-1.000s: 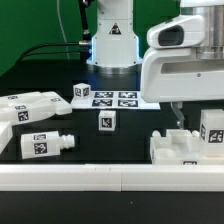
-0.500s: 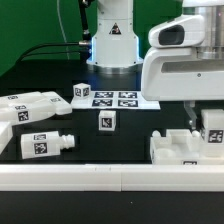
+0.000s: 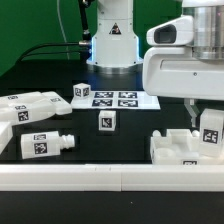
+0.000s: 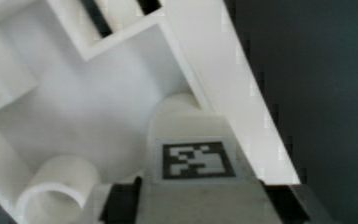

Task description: Assemble chair

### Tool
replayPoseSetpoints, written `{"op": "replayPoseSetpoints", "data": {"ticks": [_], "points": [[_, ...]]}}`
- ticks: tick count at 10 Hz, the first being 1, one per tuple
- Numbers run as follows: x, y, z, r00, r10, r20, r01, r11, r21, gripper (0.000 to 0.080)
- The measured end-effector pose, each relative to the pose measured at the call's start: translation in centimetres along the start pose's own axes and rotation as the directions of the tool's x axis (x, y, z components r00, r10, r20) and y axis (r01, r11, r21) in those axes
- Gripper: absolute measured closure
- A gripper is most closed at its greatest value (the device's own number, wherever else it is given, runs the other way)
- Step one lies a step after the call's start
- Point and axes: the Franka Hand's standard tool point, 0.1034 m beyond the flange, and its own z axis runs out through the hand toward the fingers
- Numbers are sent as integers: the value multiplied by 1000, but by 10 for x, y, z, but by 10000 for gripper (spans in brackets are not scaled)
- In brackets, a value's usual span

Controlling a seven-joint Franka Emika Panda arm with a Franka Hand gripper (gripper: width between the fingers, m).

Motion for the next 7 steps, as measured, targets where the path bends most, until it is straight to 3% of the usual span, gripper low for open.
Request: {"op": "replayPoseSetpoints", "data": {"ticks": [3, 5, 7], "points": [[1, 1, 0, 963, 270, 16, -270, 963, 15, 515], [2, 2, 0, 877, 479, 37, -480, 877, 25, 515], [0, 1, 0, 776, 630, 42, -631, 776, 18, 515]]}}
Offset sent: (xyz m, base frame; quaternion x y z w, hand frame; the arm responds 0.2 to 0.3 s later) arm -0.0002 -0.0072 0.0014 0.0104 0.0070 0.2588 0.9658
